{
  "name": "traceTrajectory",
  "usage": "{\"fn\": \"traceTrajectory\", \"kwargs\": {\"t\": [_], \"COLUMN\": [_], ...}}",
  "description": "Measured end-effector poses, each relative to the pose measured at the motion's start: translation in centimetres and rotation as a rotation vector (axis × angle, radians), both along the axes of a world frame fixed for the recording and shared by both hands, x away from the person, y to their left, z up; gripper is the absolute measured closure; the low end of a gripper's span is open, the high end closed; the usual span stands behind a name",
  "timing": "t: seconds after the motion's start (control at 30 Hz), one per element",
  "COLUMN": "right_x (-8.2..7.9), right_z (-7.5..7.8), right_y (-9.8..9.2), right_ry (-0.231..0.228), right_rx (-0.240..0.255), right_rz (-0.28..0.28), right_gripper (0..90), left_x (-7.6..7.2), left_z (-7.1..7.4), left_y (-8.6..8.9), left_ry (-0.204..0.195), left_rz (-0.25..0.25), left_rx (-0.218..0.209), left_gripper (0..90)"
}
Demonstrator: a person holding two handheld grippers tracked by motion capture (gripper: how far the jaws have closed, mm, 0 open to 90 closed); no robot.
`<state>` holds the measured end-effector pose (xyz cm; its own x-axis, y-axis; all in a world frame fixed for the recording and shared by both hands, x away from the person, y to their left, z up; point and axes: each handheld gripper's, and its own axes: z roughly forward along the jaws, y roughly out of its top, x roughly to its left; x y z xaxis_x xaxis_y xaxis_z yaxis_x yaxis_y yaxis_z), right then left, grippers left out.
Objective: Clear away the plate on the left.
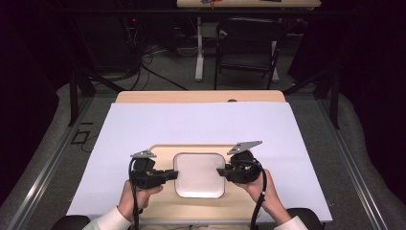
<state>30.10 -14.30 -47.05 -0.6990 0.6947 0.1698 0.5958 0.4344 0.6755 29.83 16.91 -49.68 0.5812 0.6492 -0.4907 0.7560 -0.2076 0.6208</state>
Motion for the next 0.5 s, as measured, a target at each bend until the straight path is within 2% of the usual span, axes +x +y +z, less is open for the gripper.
{"fn": "traceTrajectory", "kwargs": {"t": [0.07, 0.13, 0.27, 0.37, 0.5], "right_x": [0.2, 0.6, 1.3, 1.7, 2.1], "right_z": [-0.1, -0.3, -1.0, -1.5, -2.0], "right_y": [0.0, 0.2, 0.8, 1.2, 1.4], "right_ry": [0.024, 0.047, 0.079, 0.078, 0.085], "right_rx": [0.008, 0.005, -0.013, -0.027, -0.039], "right_rz": [0.005, 0.008, 0.012, 0.01, 0.01], "right_gripper": [76.6, 76.5, 76.4, 76.3, 75.8], "left_x": [0.2, 0.2, 0.5, 0.9, 1.1], "left_z": [-0.2, -0.4, -1.1, -1.5, -1.9], "left_y": [0.3, 0.3, 0.5, 0.6, 0.7], "left_ry": [0.023, 0.024, 0.062, 0.082, 0.087], "left_rz": [0.0, -0.001, 0.011, 0.012, 0.014], "left_rx": [-0.01, 0.016, 0.027, 0.035, 0.035], "left_gripper": [83.4, 83.4, 83.5, 83.4, 83.2]}}
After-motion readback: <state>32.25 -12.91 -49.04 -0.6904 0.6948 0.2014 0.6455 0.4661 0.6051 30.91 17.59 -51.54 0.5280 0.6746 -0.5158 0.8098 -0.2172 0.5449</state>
